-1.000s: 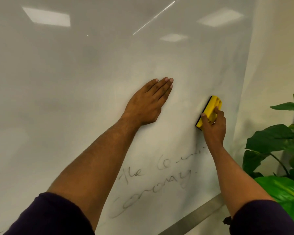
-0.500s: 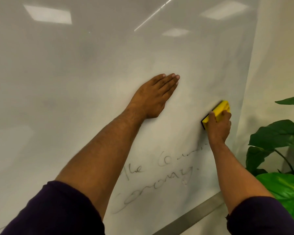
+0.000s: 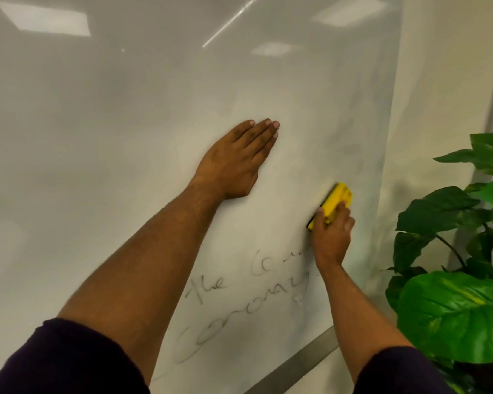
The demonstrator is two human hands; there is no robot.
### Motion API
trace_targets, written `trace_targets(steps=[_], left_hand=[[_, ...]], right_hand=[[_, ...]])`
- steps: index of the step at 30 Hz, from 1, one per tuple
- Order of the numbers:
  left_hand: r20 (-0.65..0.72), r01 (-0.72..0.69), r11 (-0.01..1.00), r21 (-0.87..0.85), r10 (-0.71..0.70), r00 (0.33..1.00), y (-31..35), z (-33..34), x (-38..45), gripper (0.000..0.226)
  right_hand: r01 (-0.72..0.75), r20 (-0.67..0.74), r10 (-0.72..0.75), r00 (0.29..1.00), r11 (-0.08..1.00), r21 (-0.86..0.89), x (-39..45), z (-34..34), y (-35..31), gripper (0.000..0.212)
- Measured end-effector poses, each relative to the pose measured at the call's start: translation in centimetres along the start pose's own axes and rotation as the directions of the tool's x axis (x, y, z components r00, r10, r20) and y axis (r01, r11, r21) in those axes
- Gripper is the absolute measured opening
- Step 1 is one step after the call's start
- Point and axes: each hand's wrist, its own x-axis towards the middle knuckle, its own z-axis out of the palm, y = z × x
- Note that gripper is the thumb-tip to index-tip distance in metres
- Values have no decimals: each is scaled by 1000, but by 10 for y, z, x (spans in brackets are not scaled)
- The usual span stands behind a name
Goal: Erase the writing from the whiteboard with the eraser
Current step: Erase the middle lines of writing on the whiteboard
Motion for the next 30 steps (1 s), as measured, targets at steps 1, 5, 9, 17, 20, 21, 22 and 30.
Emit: trace_targets(steps=[1,5,9,17,20,21,22,30], left_hand=[[0,-1,1000,1,1,1000,0,1,0,67],[-14,-5,1000,19,5,1000,1,2,1,69],[-27,1,1000,29,-1,1000,2,3,0,69],[-32,13,1000,24,-12,999,6,3,-1,69],[-35,5,1000,14,-5,999,5,4,-1,68],[-35,4,1000,7,-4,999,5,4,-2,67],[-32,4,1000,4,-4,999,5,4,-2,67],[-30,3,1000,8,-3,1000,6,6,-2,66]], right_hand=[[164,42,-162,986,986,-40,-11,1,7,61],[80,47,-77,996,996,-50,-18,0,29,61],[141,105,-135,985,989,-50,-32,-3,40,65],[-24,59,21,998,998,54,-5,0,36,65],[-36,47,35,998,999,28,18,-4,43,66],[-128,47,127,991,991,25,27,-5,48,66],[-247,56,246,968,969,18,34,-5,53,65],[-479,99,478,873,878,-9,25,-4,71,62]])
